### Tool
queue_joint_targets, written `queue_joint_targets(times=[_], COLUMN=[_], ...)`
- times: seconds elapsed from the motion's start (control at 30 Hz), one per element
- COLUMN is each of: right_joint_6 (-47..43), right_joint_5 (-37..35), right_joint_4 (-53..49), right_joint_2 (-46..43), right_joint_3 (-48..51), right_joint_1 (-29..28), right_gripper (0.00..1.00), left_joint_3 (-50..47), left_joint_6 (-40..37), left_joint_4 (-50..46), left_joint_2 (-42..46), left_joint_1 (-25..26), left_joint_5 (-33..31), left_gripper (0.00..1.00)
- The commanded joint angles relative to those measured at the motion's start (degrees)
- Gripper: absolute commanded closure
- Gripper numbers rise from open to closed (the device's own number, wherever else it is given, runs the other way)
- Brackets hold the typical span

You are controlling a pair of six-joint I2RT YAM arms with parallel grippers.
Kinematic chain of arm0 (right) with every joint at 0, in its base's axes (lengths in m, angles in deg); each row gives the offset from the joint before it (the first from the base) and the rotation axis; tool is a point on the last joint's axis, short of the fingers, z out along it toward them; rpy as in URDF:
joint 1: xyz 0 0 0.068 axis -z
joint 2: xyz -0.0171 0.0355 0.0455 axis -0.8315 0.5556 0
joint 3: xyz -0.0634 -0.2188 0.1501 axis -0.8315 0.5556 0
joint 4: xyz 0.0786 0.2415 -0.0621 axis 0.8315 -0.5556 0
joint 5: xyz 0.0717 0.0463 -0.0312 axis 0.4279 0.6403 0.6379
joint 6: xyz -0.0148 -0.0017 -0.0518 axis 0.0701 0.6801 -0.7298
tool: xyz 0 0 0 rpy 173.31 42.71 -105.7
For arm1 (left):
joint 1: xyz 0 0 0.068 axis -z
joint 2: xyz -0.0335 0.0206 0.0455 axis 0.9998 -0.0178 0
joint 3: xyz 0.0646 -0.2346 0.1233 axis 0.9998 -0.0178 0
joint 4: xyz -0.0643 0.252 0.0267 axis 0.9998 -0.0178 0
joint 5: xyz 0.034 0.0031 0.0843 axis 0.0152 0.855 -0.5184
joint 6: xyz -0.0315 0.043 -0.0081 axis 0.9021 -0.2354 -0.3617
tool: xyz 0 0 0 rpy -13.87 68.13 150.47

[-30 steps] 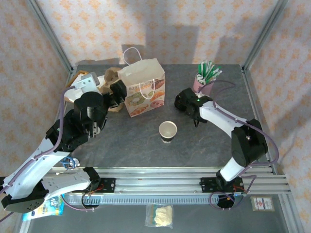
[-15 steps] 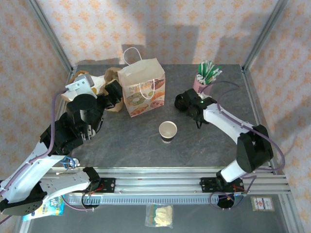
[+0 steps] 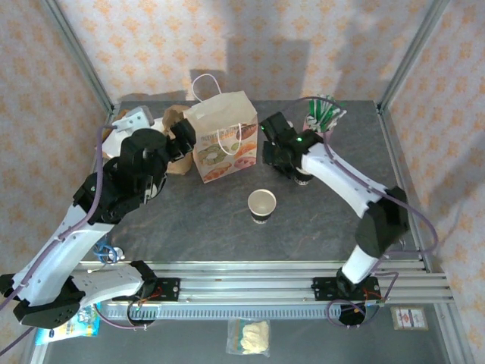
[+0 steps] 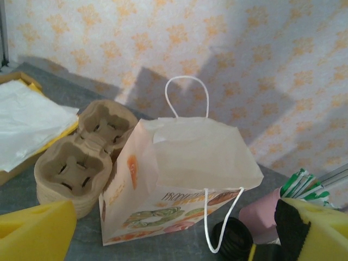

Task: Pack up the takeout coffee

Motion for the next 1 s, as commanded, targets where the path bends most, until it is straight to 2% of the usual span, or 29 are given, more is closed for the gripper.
queue_joint_targets(times=[0.0, 0.13, 0.23, 0.57, 0.97], right_joint_6=[-2.77, -2.95, -2.73, -4.98, -7.62], right_joint_5=[-3.74, -8.83, -10.2, -5.8, -3.48], right_joint_4=[-4.2, -7.11, -6.27, -1.26, -1.11], right_joint_2=[6.59, 12.42, 12.99, 12.97, 19.05], right_joint_3=[-5.24, -9.98, -9.11, -4.81, -10.08], right_joint_1=[0.15, 0.23, 0.89, 5.7, 6.04], right_gripper=[0.67, 0.71, 0.69, 0.58, 0.56], left_joint_3=[2.03, 1.4, 0.53, -0.86, -0.77], left_joint_6=[1.39, 0.73, 0.02, -1.86, -1.95], left_joint_4=[-4.64, -4.55, -3.83, -0.91, 0.24], left_joint_2=[-0.86, -1.15, -1.06, -2.64, -4.4], left_joint_1=[-2.46, -5.04, -6.47, -9.18, -9.84], left_joint_5=[5.52, 8.53, 10.08, 15.2, 17.07], left_gripper=[0.05, 0.05, 0.05, 0.05, 0.05])
